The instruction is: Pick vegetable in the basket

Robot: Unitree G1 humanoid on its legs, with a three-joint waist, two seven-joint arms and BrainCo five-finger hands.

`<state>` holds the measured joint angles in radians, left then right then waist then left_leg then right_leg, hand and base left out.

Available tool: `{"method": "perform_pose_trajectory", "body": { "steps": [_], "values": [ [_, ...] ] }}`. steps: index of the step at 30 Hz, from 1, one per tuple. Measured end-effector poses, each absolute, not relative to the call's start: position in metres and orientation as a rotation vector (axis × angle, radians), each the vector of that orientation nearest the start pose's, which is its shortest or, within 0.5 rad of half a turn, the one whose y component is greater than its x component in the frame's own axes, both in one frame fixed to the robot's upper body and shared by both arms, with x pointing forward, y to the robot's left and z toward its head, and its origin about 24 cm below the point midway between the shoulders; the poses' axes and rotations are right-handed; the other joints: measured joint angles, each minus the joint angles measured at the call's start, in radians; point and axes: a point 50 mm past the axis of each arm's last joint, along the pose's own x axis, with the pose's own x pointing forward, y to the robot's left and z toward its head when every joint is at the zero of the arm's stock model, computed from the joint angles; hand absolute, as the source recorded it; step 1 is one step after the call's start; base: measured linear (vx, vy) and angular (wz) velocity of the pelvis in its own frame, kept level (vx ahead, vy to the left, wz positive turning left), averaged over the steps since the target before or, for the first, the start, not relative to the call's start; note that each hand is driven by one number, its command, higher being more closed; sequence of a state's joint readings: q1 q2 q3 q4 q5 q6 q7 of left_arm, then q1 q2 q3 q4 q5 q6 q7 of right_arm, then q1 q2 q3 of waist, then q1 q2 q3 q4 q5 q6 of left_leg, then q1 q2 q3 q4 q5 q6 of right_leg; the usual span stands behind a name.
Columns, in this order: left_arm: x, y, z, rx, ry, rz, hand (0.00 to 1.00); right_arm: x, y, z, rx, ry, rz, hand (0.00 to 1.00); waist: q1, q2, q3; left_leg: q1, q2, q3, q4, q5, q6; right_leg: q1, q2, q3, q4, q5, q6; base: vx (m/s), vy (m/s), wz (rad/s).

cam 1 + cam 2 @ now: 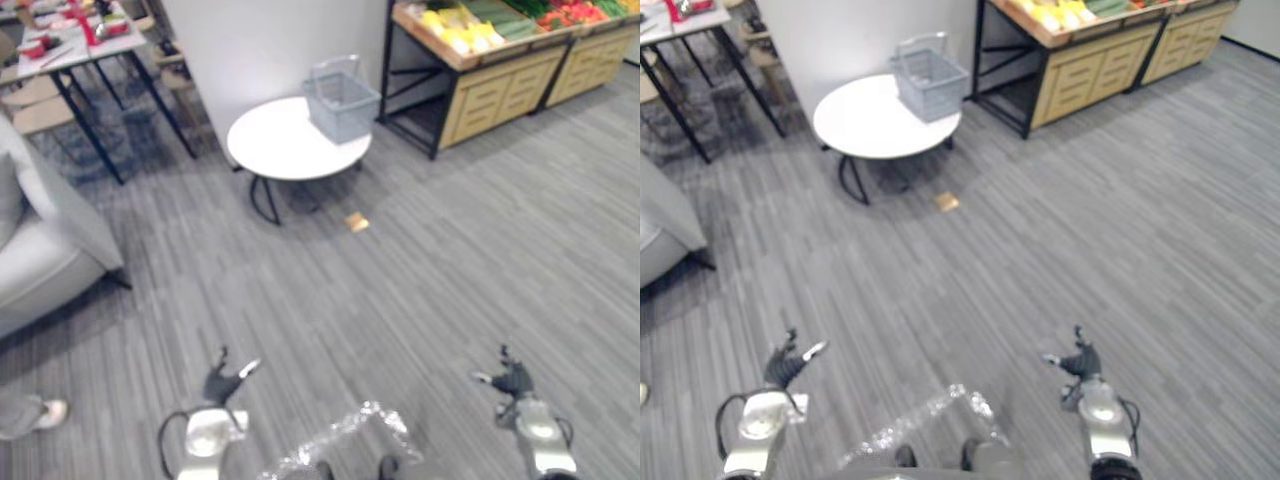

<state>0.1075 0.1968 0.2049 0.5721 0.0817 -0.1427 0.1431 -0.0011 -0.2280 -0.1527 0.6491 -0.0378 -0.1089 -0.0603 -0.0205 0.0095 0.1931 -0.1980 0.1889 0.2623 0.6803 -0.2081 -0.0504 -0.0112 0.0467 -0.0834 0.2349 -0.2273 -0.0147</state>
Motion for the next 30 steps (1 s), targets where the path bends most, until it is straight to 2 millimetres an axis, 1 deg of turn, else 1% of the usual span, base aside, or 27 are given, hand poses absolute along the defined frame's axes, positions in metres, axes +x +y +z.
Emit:
{"method": "perform_pose_trajectory", "body": {
  "steps": [2,3,6,7,8,9,10,11,12,13,14,15,16,17,18,19,20,21,22,23,24,25,26,27,28,29,30],
  "values": [
    [0.169,0.263,-0.077,0.269,0.526,0.383,0.00,0.212,-0.252,-0.064,-0.253,0.482,-0.234,0.00,0.032,0.011,0.024,-0.100,0.046,-0.008,0.201,0.003,0.010,0.041,0.019,0.050,-0.009,-0.005,-0.023,0.15,0.002,-0.67],
    [0.169,0.263,-0.077,0.268,0.527,0.384,0.00,0.215,-0.252,-0.062,-0.254,0.472,-0.235,0.00,0.039,0.009,0.024,-0.118,0.043,-0.006,0.196,-0.005,0.001,0.048,0.012,0.062,-0.017,-0.005,-0.023,0.22,0.070,-0.70],
    [0.172,0.261,-0.074,0.262,0.505,0.383,0.00,0.235,-0.250,-0.043,-0.272,0.382,-0.225,0.00,0.051,0.001,0.028,-0.164,-0.006,0.067,-0.074,0.001,-0.010,0.074,-0.049,0.098,-0.086,-0.006,-0.019,0.33,0.125,-0.39],
    [0.174,0.260,-0.073,0.259,0.497,0.382,0.00,0.243,-0.250,-0.036,-0.278,0.353,-0.224,0.00,0.051,0.003,0.027,-0.166,-0.029,0.111,-0.249,0.047,-0.015,0.089,-0.072,0.107,-0.124,-0.009,-0.013,0.44,0.180,-0.18],
    [0.175,0.258,-0.072,0.249,0.487,0.382,0.00,0.252,-0.251,-0.027,-0.288,0.320,-0.223,0.00,0.053,0.010,0.023,-0.165,-0.042,0.138,-0.421,0.121,-0.012,0.107,-0.083,0.115,-0.161,-0.013,0.003,0.48,0.197,-0.19],
    [0.175,0.256,-0.073,0.244,0.486,0.381,0.00,0.257,-0.251,-0.022,-0.293,0.301,-0.220,0.00,0.056,0.017,0.018,-0.164,-0.047,0.139,-0.485,0.151,-0.014,0.113,-0.083,0.119,-0.169,-0.019,0.022,0.56,0.251,-0.28],
    [0.170,0.255,-0.076,0.237,0.502,0.383,0.00,0.264,-0.247,-0.015,-0.300,0.266,-0.205,0.00,0.070,0.032,0.010,-0.160,-0.050,0.133,-0.528,0.217,0.002,0.126,-0.092,0.129,-0.157,-0.049,0.063,0.59,0.279,-0.36],
    [0.167,0.254,-0.079,0.231,0.517,0.387,0.00,0.265,-0.238,-0.016,-0.294,0.262,-0.178,0.00,0.088,-0.021,0.006,-0.144,-0.084,0.135,-0.512,0.230,0.011,0.112,-0.135,0.139,-0.083,-0.090,0.099,0.61,0.265,-0.40],
    [0.165,0.252,-0.080,0.222,0.524,0.389,0.00,0.266,-0.234,-0.015,-0.291,0.257,-0.165,0.00,0.098,-0.035,0.005,-0.133,-0.100,0.132,-0.501,0.227,0.048,0.089,-0.153,0.142,-0.016,-0.101,0.118,0.76,0.289,-0.32],
    [0.159,0.248,-0.085,0.208,0.543,0.389,0.00,0.266,-0.227,-0.016,-0.272,0.250,-0.158,0.00,0.106,-0.058,0.006,-0.105,-0.119,0.141,-0.460,0.207,0.117,0.051,-0.174,0.142,0.149,-0.102,0.152,0.79,0.251,-0.01],
    [0.155,0.246,-0.087,0.203,0.557,0.386,0.00,0.268,-0.222,-0.016,-0.250,0.243,-0.160,0.00,0.092,-0.074,0.009,-0.056,-0.141,0.134,-0.432,0.153,0.129,0.003,-0.190,0.147,0.356,-0.051,0.250,0.66,0.215,0.16],
    [0.154,0.245,-0.088,0.204,0.561,0.384,0.00,0.270,-0.220,-0.014,-0.245,0.235,-0.156,0.00,0.085,-0.075,0.009,-0.028,-0.148,0.124,-0.430,0.129,0.129,-0.035,-0.187,0.158,0.474,0.011,0.318,0.54,0.144,0.43],
    [0.155,0.246,-0.086,0.210,0.554,0.379,0.00,0.275,-0.218,-0.009,-0.244,0.217,-0.153,0.00,0.067,-0.069,0.013,0.047,-0.158,0.094,-0.444,0.093,0.129,-0.101,-0.174,0.178,0.686,0.047,0.310,0.61,0.120,0.45],
    [0.157,0.245,-0.084,0.217,0.543,0.370,0.00,0.280,-0.217,-0.004,-0.248,0.194,-0.159,0.00,0.060,-0.058,0.021,0.144,-0.161,0.075,-0.480,0.076,0.128,-0.146,-0.172,0.154,0.819,0.030,0.274,0.71,0.128,0.42],
    [0.158,0.244,-0.083,0.220,0.539,0.365,0.00,0.282,-0.216,0.000,-0.265,0.176,-0.165,0.00,0.058,-0.047,0.025,0.196,-0.161,0.061,-0.507,0.075,0.129,-0.168,-0.177,0.125,0.844,0.012,0.231,0.63,0.049,0.37],
    [0.160,0.244,-0.082,0.229,0.530,0.352,0.00,0.286,-0.215,0.011,-0.290,0.126,-0.175,0.00,0.051,-0.027,0.025,0.269,-0.153,0.028,-0.557,0.075,0.129,-0.219,-0.185,0.063,0.831,-0.025,0.162,0.40,-0.009,0.34],
    [0.162,0.244,-0.081,0.235,0.521,0.347,0.00,0.288,-0.216,0.018,-0.300,0.096,-0.178,0.00,0.048,-0.019,0.025,0.294,-0.147,0.007,-0.574,0.070,0.124,-0.249,-0.189,0.034,0.802,-0.037,0.140,0.50,-0.076,0.62],
    [0.171,0.244,-0.076,0.246,0.496,0.331,0.00,0.292,-0.220,0.033,-0.341,0.037,-0.191,0.00,0.039,0.000,0.022,0.323,-0.122,-0.050,-0.596,0.040,0.090,-0.311,-0.186,-0.016,0.675,-0.054,0.112,0.41,-0.113,0.70],
    [0.178,0.245,-0.073,0.254,0.477,0.324,0.00,0.295,-0.224,0.042,-0.362,0.003,-0.206,0.00,0.039,0.003,0.024,0.329,-0.112,-0.074,-0.608,0.032,0.076,-0.355,-0.195,-0.035,0.514,-0.047,0.113,0.60,-0.279,1.29],
    [0.190,0.244,-0.071,0.257,0.467,0.309,0.00,0.298,-0.235,0.057,-0.393,-0.043,-0.251,0.00,0.023,-0.006,0.022,0.328,-0.100,-0.129,-0.612,0.027,0.069,-0.372,-0.221,-0.044,0.197,0.032,0.105,0.51,-0.296,1.31],
    [0.192,0.243,-0.072,0.256,0.471,0.304,0.00,0.299,-0.241,0.062,-0.396,-0.058,-0.276,0.00,0.013,-0.006,0.023,0.335,-0.093,-0.146,-0.612,0.021,0.054,-0.371,-0.233,-0.039,0.088,0.075,0.107,0.63,-0.411,1.56],
    [0.192,0.242,-0.075,0.256,0.485,0.301,0.00,0.302,-0.245,0.071,-0.434,-0.087,-0.310,0.00,0.007,-0.011,0.021,0.368,-0.077,-0.163,-0.610,-0.002,0.013,-0.362,-0.254,-0.017,-0.054,0.147,0.113,0.61,-0.420,1.08],
    [0.185,0.244,-0.077,0.263,0.501,0.305,0.00,0.305,-0.245,0.078,-0.457,-0.109,-0.312,0.00,0.011,-0.018,0.020,0.410,-0.065,-0.169,-0.600,-0.033,-0.032,-0.351,-0.268,-0.005,-0.084,0.158,0.114,0.77,-0.533,0.85],
    [0.180,0.244,-0.081,0.261,0.518,0.307,0.00,0.307,-0.245,0.082,-0.486,-0.123,-0.304,0.00,0.019,-0.013,0.022,0.430,-0.051,-0.174,-0.572,-0.062,-0.052,-0.348,-0.259,-0.008,-0.029,0.231,0.138,0.67,-0.476,0.58],
    [0.167,0.243,-0.088,0.257,0.557,0.310,0.00,0.310,-0.241,0.087,-0.536,-0.139,-0.290,0.00,0.028,0.008,0.016,0.416,0.006,-0.193,-0.444,-0.083,-0.072,-0.349,-0.231,-0.024,0.085,0.252,0.131,0.77,-0.595,0.49],
    [0.155,0.239,-0.095,0.242,0.594,0.312,0.00,0.316,-0.235,0.098,-0.596,-0.180,-0.263,0.00,0.040,0.049,0.018,0.291,0.092,-0.216,-0.154,-0.044,-0.055,-0.316,-0.185,-0.067,0.137,0.172,0.096,0.61,-0.499,0.41],
    [0.148,0.235,-0.099,0.225,0.617,0.315,0.00,0.320,-0.233,0.107,-0.623,-0.210,-0.255,0.00,0.051,0.071,0.027,0.204,0.143,-0.225,0.026,0.037,-0.023,-0.277,-0.152,-0.094,0.132,0.147,0.071,0.71,-0.541,0.24]
  ]
}}
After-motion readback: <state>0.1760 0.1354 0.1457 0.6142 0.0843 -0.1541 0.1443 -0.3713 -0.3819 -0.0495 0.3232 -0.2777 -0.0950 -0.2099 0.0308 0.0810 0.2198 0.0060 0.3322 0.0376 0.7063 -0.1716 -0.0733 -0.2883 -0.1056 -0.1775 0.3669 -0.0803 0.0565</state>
